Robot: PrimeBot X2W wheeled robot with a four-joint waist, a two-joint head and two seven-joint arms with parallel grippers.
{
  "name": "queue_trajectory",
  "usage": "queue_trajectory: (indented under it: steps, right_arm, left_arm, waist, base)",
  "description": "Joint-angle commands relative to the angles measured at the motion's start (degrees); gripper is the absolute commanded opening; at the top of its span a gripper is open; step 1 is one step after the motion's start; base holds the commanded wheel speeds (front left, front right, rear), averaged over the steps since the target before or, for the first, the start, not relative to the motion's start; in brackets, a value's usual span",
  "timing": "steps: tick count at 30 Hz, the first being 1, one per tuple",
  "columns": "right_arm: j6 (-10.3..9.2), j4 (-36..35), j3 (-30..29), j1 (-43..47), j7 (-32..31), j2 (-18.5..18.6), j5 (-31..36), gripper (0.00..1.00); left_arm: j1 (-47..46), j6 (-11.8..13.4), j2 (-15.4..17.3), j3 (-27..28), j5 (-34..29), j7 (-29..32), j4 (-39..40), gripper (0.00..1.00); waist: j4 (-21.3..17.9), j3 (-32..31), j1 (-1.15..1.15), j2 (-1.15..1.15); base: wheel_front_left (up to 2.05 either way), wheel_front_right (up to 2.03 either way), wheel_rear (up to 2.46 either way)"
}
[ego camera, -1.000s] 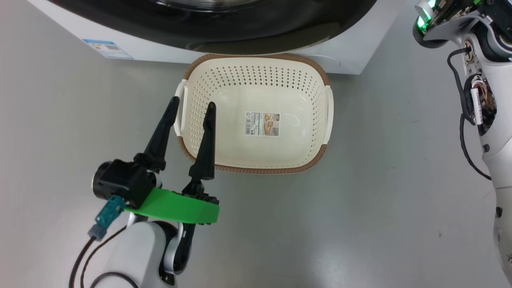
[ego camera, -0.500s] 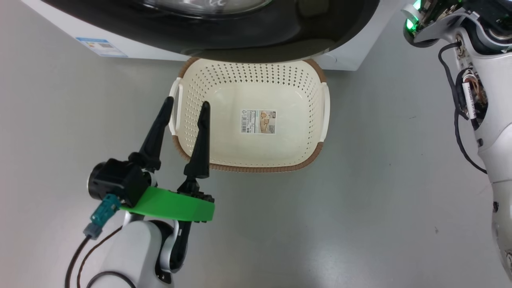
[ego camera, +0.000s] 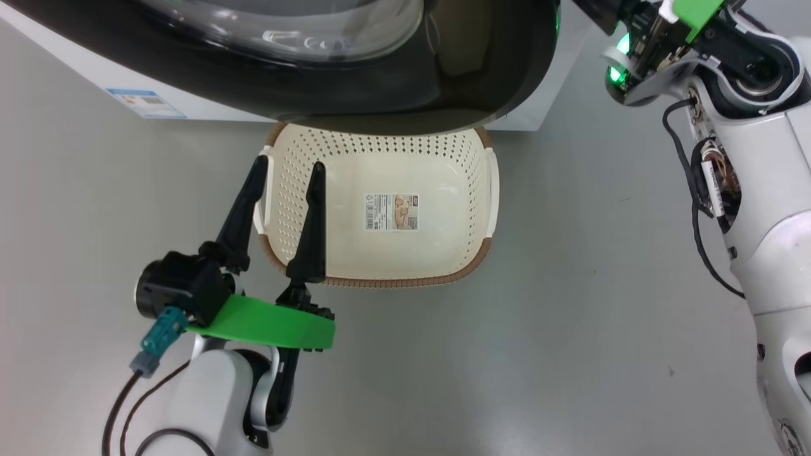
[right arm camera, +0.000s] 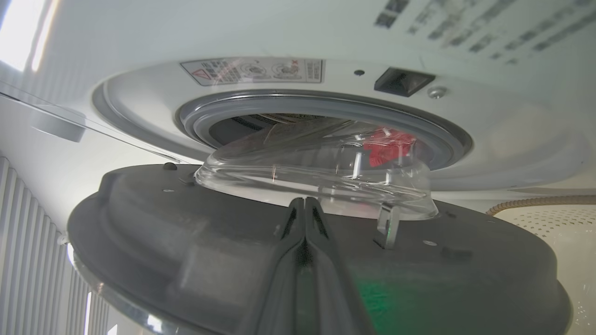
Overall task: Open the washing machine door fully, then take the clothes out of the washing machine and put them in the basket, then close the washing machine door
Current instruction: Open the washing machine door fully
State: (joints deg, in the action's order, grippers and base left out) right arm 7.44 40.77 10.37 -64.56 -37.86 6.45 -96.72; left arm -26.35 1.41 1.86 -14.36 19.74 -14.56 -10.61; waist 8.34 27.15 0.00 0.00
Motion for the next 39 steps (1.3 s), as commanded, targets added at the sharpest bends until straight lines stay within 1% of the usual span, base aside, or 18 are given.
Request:
queue_trajectory:
  steps: [1, 13, 16, 19, 20, 21, 22, 26, 29, 35, 37, 39]
  right_arm:
    - [0.05, -1.80, 0.79, 1.43, -0.70, -1.90, -0.25, 0.00]
    - [0.05, -1.78, 3.12, 6.43, -1.24, -3.03, 0.08, 0.00]
    - [0.05, -2.16, 3.96, 7.22, -0.62, -3.24, 0.35, 0.00]
    - [0.05, -2.87, 4.19, 8.07, 1.47, -3.36, 0.92, 0.00]
    - [0.05, -3.15, 4.20, 8.34, 2.36, -3.38, 1.19, 0.29]
    - [0.05, -3.35, 4.19, 8.62, 3.29, -3.40, 1.52, 0.80]
    - [0.05, -3.55, 4.11, 8.84, 4.20, -3.42, 1.83, 1.00]
    - [0.05, -5.45, 3.62, 9.64, 8.56, -2.91, 4.45, 1.00]
    - [0.05, -9.62, 2.91, 11.04, 14.36, -1.72, 7.96, 1.00]
    - [0.05, -17.76, 8.66, 15.23, 26.85, 2.71, 20.92, 1.00]
    - [0.05, -19.17, 11.56, 16.66, 31.77, 4.99, 26.28, 1.00]
    - [0.05, -19.32, 13.72, 18.07, 36.61, 6.53, 30.22, 1.00]
  left_arm:
    - [-0.01, -0.43, 1.11, 2.00, -0.06, -0.43, 1.00, 1.00]
    - [2.53, 0.48, 1.33, 2.55, 0.06, -0.43, 0.40, 1.00]
    - [2.94, 0.66, 1.64, 2.66, 0.10, -0.43, 0.28, 1.00]
    - [3.21, 0.65, 1.85, 2.75, 0.20, -0.43, 0.50, 1.00]
    - [3.33, 0.58, 1.91, 2.82, 0.25, -0.43, 0.72, 1.00]
    - [3.49, 0.54, 1.96, 2.90, 0.30, -0.43, 0.90, 1.00]
    - [3.65, 0.52, 2.05, 2.99, 0.33, -0.43, 1.07, 1.00]
    - [4.10, 0.67, 2.39, 3.36, 0.29, -0.43, 1.66, 1.00]
    - [4.21, 0.85, 2.43, 3.50, 0.31, -0.43, 1.87, 1.00]
    - [4.29, 1.20, 2.76, 4.27, 0.35, -0.43, 2.41, 1.00]
    - [4.42, 1.34, 2.87, 4.55, 0.27, -0.43, 2.54, 1.00]
    - [4.58, 1.45, 2.95, 4.79, 0.17, -0.43, 2.69, 1.00]
  waist:
    - [-0.12, -0.85, 0.00, 0.00]
    - [-2.43, -4.61, 0.00, 0.00]
    - [-3.00, -5.22, 0.00, 0.00]
    - [-3.39, -5.68, 0.00, 0.00]
    - [-3.53, -5.81, 0.00, 0.00]
    - [-3.68, -5.93, 0.00, 0.00]
    - [-3.82, -6.01, 0.00, 0.00]
    - [-4.22, -6.13, 0.00, 0.00]
    - [-4.26, -6.08, 0.00, 0.00]
    - [-4.93, -5.76, 0.00, 0.00]
    - [-5.21, -5.81, 0.00, 0.00]
    - [-5.45, -5.94, 0.00, 0.00]
  base:
    - [0.00, 0.00, 0.00]
    - [0.00, 0.00, 0.00]
    - [0.00, 0.00, 0.00]
    - [0.00, 0.00, 0.00]
    - [0.00, 0.00, 0.00]
    - [0.00, 0.00, 0.00]
    - [0.00, 0.00, 0.00]
    - [0.00, 0.00, 0.00]
    - [0.00, 0.00, 0.00]
    - [0.00, 0.00, 0.00]
    - [0.00, 0.00, 0.00]
    - [0.00, 0.00, 0.00]
